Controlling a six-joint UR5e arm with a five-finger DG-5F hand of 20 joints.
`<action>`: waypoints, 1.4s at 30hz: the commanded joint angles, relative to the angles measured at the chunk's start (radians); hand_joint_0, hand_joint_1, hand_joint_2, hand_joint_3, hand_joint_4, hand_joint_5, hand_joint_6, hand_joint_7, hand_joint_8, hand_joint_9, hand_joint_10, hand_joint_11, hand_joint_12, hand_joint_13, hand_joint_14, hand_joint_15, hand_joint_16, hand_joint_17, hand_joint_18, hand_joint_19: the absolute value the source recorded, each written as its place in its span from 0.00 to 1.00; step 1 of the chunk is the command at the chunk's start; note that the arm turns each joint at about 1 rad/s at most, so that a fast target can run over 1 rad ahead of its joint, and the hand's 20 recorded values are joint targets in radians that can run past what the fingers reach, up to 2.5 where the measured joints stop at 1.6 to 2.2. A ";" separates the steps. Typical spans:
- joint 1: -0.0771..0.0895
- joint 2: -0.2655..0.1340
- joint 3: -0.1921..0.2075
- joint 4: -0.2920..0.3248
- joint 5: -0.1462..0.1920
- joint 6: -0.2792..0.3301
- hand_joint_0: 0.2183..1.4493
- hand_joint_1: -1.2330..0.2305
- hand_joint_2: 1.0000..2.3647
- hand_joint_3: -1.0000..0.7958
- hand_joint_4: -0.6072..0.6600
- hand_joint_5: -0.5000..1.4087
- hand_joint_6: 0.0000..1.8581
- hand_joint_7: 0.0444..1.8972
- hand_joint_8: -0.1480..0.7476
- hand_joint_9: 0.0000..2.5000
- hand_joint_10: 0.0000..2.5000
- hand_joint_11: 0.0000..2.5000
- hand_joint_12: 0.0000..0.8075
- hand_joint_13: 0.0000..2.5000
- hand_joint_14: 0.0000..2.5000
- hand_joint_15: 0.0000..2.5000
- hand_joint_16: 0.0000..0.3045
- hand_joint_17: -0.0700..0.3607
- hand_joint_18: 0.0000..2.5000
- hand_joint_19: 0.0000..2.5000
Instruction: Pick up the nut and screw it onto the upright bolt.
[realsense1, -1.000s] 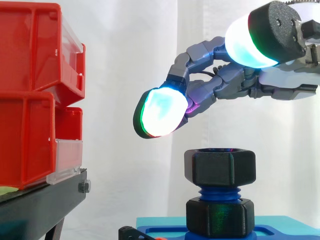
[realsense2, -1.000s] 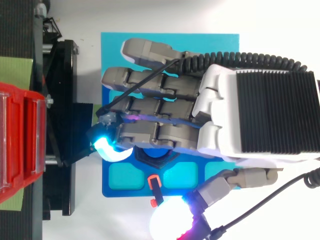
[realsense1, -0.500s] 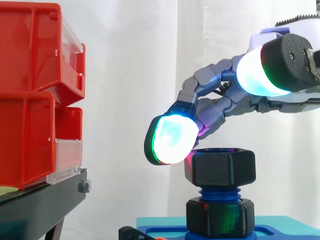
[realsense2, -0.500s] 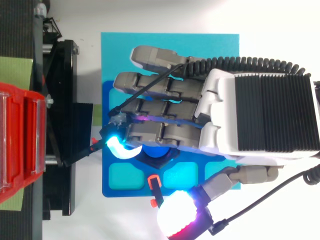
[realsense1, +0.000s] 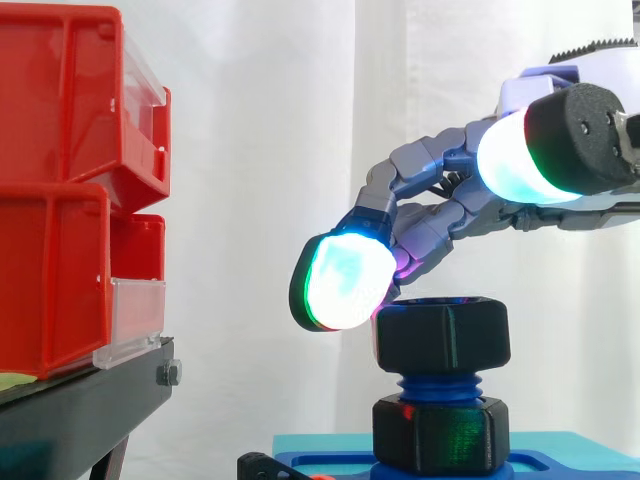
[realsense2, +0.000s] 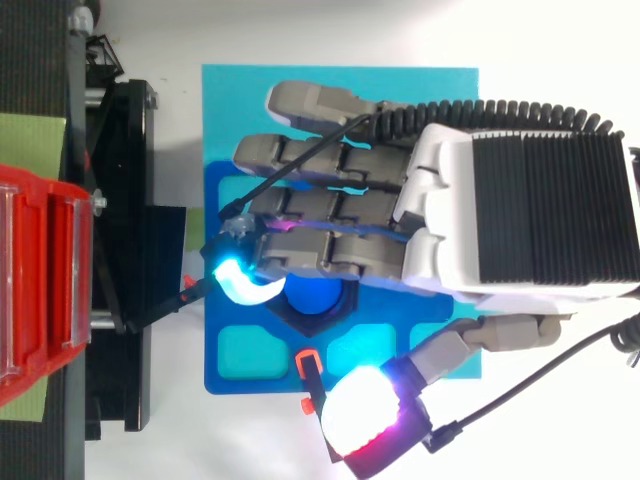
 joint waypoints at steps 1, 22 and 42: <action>-0.008 0.000 0.000 -0.009 -0.002 0.000 0.22 0.70 0.00 0.28 0.71 0.20 0.27 0.46 0.48 0.24 0.00 0.00 0.38 0.09 0.00 0.00 0.11 0.34 0.00 0.00; -0.062 0.002 0.023 -0.029 -0.088 -0.002 0.22 0.69 0.00 0.28 0.68 0.21 0.27 0.60 0.48 0.25 0.00 0.00 0.36 0.10 0.00 0.00 0.10 0.33 0.00 0.00; -0.082 0.002 0.055 -0.047 -0.110 -0.003 0.22 0.68 0.00 0.28 0.72 0.21 0.27 0.55 0.48 0.26 0.00 0.00 0.36 0.10 0.00 0.00 0.10 0.32 0.00 0.00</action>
